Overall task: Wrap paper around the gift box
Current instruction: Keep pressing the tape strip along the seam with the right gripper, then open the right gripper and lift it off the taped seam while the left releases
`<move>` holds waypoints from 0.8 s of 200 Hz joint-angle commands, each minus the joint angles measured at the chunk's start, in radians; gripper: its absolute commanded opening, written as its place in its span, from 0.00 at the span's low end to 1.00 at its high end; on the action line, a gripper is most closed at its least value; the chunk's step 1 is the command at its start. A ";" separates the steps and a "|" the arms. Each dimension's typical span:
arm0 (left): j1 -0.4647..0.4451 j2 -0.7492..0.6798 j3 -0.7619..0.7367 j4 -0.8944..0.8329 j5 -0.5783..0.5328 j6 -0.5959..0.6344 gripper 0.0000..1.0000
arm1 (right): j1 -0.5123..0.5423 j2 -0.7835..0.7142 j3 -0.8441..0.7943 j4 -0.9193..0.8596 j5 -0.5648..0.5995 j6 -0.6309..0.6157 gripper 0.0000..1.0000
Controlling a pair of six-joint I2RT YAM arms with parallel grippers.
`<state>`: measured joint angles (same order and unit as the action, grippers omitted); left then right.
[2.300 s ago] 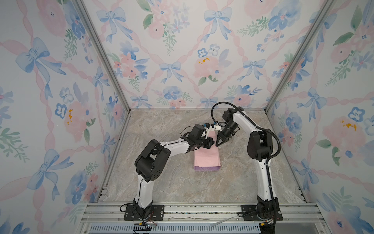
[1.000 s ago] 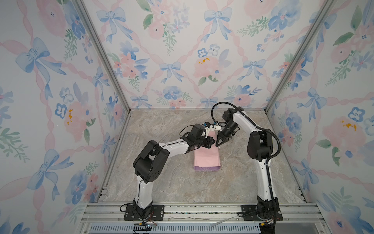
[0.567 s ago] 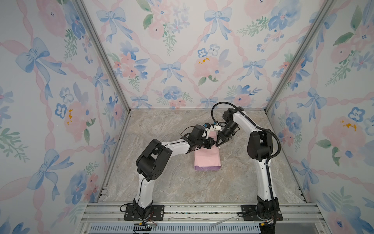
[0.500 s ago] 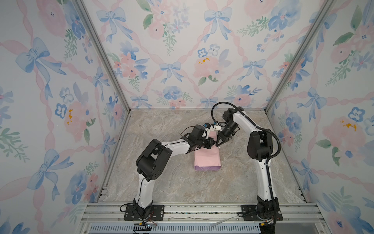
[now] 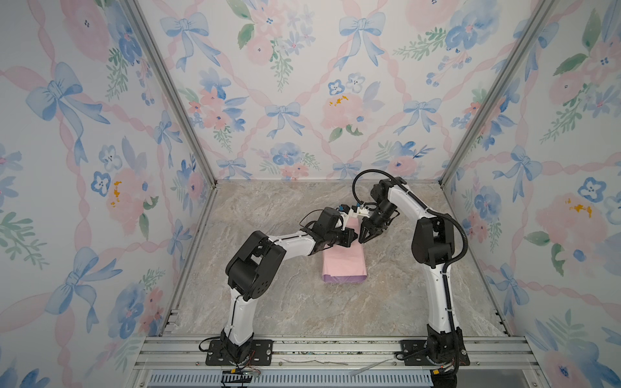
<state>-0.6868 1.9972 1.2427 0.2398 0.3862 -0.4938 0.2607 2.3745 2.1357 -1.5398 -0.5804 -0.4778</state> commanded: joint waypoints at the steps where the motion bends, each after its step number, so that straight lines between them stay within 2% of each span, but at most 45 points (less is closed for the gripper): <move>1: 0.002 0.012 -0.035 -0.080 -0.046 0.014 0.00 | -0.012 -0.047 -0.017 0.009 0.014 0.011 0.25; 75: 0.000 0.007 -0.042 -0.078 -0.046 0.012 0.00 | -0.024 -0.051 -0.064 0.037 0.008 0.015 0.15; 160: 0.001 0.002 -0.046 -0.079 -0.050 0.014 0.00 | -0.037 -0.077 -0.166 0.162 0.015 0.072 0.16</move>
<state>-0.6868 1.9953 1.2350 0.2508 0.3840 -0.4938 0.2417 2.3585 2.0056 -1.4380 -0.5705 -0.4450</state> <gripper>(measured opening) 0.047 0.155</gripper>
